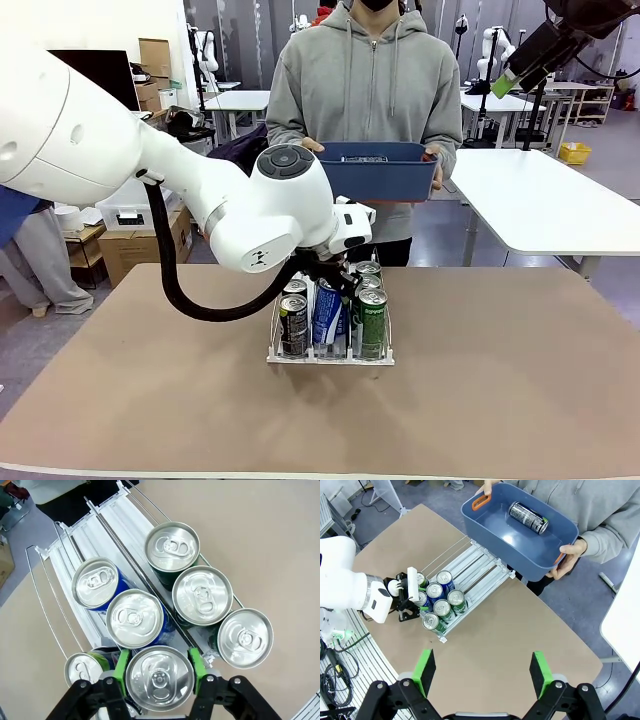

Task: Fill the beverage cans into the dispenser.
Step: Place the picked Ionic drink in the line of the Automatic Can Dispenser with the same cans.

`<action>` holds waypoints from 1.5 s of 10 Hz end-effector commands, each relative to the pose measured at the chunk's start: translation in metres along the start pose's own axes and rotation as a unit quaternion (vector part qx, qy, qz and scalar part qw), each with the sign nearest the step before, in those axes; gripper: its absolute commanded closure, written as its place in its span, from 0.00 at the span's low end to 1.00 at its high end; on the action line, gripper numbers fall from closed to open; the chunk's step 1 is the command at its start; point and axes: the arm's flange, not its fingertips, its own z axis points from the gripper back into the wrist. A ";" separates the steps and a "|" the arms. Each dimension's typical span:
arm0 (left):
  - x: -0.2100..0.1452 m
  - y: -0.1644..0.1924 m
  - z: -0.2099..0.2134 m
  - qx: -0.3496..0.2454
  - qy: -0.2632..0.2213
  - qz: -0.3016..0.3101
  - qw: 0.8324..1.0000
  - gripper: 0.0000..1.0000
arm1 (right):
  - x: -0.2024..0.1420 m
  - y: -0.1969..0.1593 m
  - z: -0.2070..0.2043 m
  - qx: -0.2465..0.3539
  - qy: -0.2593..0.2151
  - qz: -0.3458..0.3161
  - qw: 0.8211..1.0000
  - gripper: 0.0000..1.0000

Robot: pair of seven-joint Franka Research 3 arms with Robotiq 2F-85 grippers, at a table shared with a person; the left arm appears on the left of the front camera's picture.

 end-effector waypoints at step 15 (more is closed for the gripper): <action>-0.006 0.002 -0.013 -0.027 0.001 0.041 0.999 0.23 | -0.001 0.000 0.000 0.010 -0.004 0.004 1.000 0.00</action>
